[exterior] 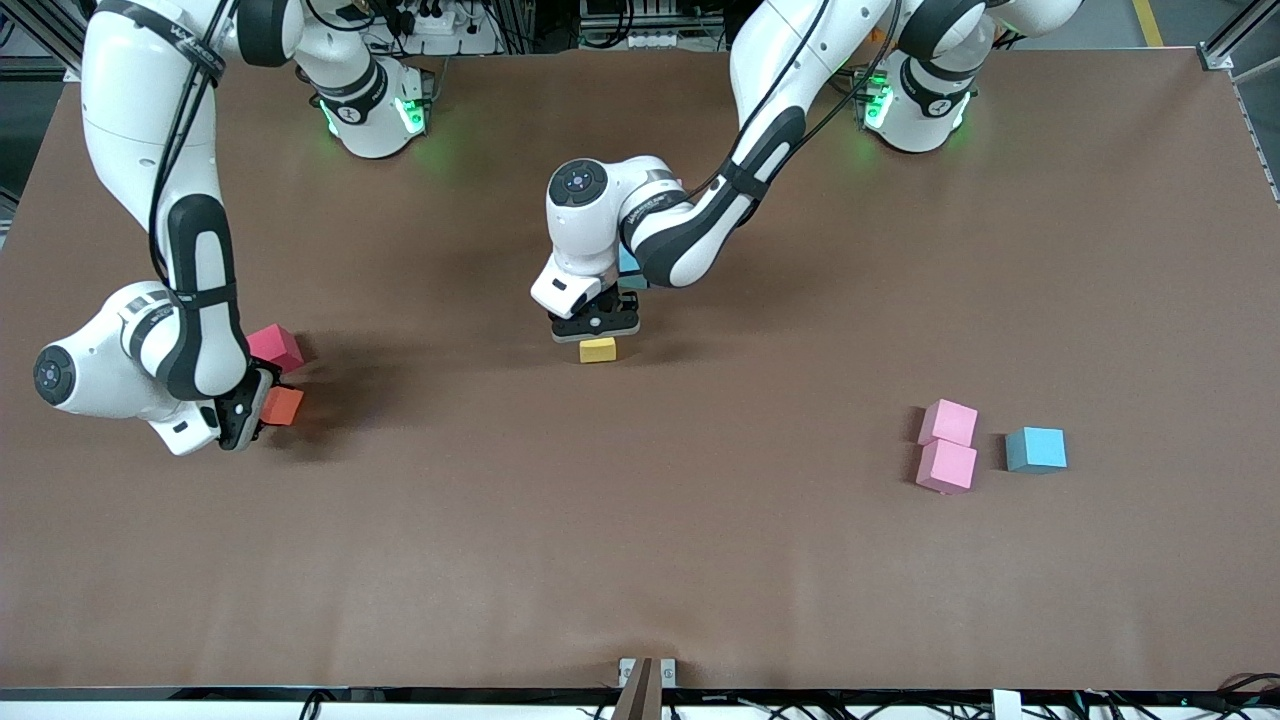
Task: Form number 2 with 11 blocks
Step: 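Set the yellow cube down while the right gripper lifts the orange cube, then open the left gripper off yellow while the right gripper carries orange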
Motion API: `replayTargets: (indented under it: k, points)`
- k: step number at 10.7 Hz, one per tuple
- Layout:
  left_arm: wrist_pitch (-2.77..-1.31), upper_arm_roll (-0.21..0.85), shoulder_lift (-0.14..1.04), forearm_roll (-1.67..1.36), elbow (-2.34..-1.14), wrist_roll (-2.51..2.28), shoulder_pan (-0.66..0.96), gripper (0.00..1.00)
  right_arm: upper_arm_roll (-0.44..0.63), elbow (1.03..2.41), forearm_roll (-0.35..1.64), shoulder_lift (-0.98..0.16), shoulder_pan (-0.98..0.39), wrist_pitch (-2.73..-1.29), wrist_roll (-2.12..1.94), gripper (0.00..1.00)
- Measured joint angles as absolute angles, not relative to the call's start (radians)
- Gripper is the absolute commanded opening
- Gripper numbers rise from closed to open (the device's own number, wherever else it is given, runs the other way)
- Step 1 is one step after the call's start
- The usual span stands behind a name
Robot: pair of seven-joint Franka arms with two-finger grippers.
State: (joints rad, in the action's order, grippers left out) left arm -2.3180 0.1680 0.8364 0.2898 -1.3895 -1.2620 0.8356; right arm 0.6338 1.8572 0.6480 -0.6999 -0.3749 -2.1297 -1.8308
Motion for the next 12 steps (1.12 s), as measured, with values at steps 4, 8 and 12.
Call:
replayTargets:
  k: [4, 8, 12]
  points:
    - [-2.316, 0.171, 0.836, 0.290, -1.390, -1.259, 0.851, 0.33, 0.624, 1.825, 0.649, -0.692, -0.380, -2.107, -1.716, 0.36]
    - [-2.313, 0.171, 0.837, 0.290, -1.390, -1.232, 0.855, 0.33, 0.622, 1.699, 0.648, -0.681, -0.411, -1.919, -1.497, 0.37]
    - [-2.312, 0.171, 0.840, 0.290, -1.390, -1.220, 0.858, 0.33, 0.621, 1.660, 0.648, -0.676, -0.464, -1.896, -1.280, 0.37]
